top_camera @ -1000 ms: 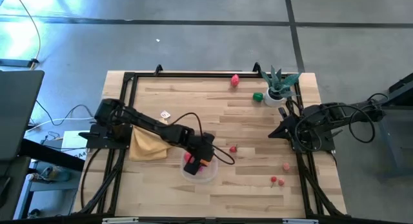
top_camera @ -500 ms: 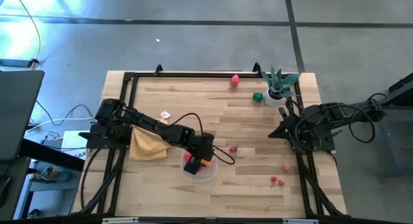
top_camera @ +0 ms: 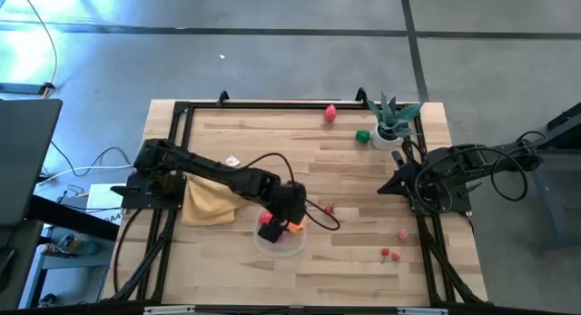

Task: Pick and placing Produce into tupperware
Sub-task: Put the red dragon fruit into the transparent bin

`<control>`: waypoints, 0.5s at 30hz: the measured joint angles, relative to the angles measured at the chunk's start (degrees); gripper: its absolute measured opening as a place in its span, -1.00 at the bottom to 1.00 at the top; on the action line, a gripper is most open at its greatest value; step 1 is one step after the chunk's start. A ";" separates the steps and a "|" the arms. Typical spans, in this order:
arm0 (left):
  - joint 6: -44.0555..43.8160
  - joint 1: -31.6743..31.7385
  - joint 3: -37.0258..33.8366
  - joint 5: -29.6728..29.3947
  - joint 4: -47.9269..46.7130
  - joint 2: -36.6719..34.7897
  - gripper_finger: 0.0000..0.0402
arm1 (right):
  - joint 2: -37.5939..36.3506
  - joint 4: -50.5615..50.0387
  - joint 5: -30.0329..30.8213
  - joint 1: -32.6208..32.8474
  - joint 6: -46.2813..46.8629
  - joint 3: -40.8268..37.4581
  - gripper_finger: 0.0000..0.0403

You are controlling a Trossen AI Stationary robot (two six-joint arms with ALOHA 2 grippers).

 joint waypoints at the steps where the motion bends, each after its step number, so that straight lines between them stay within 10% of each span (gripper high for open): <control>1: 0.15 0.00 2.53 -2.00 -4.34 0.00 0.44 | -0.01 0.01 0.00 0.00 0.00 -0.01 -1.00; 8: -0.58 0.00 17.35 -25.19 -29.64 -0.12 0.36 | -0.01 0.01 0.00 0.00 -0.01 0.00 -1.00; 15: -0.61 2.37 13.45 -31.76 -31.77 -7.57 0.25 | -0.01 0.01 0.00 0.00 0.00 0.00 -1.00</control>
